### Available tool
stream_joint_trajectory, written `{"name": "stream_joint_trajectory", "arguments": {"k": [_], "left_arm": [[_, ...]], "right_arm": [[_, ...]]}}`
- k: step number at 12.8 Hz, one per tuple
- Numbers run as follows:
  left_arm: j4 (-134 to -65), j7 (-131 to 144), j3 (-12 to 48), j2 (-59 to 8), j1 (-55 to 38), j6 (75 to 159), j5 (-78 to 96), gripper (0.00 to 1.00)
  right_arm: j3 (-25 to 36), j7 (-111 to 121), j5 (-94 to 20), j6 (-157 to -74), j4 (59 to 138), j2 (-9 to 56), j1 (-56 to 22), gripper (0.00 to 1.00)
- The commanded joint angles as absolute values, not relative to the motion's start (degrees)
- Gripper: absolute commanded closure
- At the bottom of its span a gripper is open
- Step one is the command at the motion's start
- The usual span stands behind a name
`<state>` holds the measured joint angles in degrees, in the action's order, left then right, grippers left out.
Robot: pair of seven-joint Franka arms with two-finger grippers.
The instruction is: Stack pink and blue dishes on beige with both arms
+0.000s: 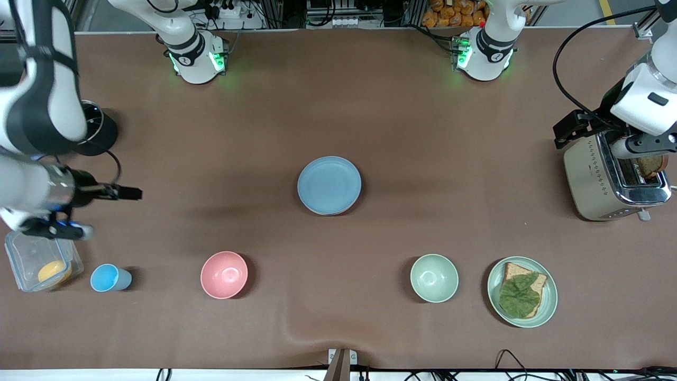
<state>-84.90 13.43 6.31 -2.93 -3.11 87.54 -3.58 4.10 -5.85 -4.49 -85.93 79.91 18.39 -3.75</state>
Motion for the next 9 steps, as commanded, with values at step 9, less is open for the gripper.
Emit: {"name": "stream_joint_trajectory", "arguments": {"k": [9], "left_arm": [[-85.6,12.4,5.4,-1.2,-3.2,84.2,-1.9,0.0]], "right_arm": [[3.0,-12.9,0.6,-89.5,85.3,5.3,-3.4,0.0]]}}
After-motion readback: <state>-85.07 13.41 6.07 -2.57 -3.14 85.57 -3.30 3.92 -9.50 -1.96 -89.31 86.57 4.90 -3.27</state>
